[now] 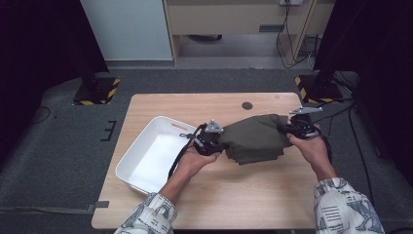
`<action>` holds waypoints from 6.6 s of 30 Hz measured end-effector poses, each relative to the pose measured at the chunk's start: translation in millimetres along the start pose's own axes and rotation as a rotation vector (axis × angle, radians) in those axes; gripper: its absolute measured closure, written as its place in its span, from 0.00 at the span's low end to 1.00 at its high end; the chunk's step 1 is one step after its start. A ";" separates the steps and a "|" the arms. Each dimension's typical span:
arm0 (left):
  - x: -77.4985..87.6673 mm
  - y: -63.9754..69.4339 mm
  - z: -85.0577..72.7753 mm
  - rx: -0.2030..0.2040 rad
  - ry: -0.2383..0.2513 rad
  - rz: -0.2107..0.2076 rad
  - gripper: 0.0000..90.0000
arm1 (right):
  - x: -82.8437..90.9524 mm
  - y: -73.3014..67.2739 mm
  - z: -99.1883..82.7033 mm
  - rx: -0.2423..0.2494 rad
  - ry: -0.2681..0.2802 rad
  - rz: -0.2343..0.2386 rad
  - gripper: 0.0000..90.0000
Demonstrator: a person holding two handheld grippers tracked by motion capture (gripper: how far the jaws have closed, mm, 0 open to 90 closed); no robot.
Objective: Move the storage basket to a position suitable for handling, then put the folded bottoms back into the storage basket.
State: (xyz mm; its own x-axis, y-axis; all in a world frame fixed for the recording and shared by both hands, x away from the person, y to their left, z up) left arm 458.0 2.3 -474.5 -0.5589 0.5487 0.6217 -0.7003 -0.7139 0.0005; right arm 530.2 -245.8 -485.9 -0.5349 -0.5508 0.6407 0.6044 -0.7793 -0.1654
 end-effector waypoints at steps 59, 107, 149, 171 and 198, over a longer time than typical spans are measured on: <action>75.7 -64.5 -7.5 0.074 0.078 0.084 0.94 | -39.7 -67.8 86.4 0.110 0.001 0.093 0.91; 158.4 -118.2 -51.3 0.147 0.110 0.173 0.94 | -98.3 -166.4 143.0 0.173 0.014 0.217 0.91; 209.4 -153.3 -98.8 0.225 0.105 0.234 0.94 | -148.7 -238.3 166.9 0.265 -0.034 0.308 0.91; 209.8 -149.7 -135.4 0.238 0.066 0.239 0.94 | -172.7 -251.3 144.2 0.256 -0.060 0.356 0.91; 192.3 -137.2 -174.9 0.231 -0.015 0.212 0.94 | -196.0 -256.7 110.5 0.262 -0.123 0.372 0.91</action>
State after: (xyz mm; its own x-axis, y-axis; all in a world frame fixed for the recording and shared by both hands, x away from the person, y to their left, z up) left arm 369.0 281.9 -492.0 -0.6740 0.3714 0.6385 -0.4483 -0.8927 0.0460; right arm 545.2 95.2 -486.2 -0.1888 -0.7265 0.6607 0.8791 -0.4249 -0.2159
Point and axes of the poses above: each handheld gripper's, and its own axes: x roughly backward along the jaws, z roughly out of its top, y roughly to its right, the point moved 8 cm from there along -x, roughly forward along the jaws, and after that the axes turned 12 degrees about z, right-handed, at the moved point
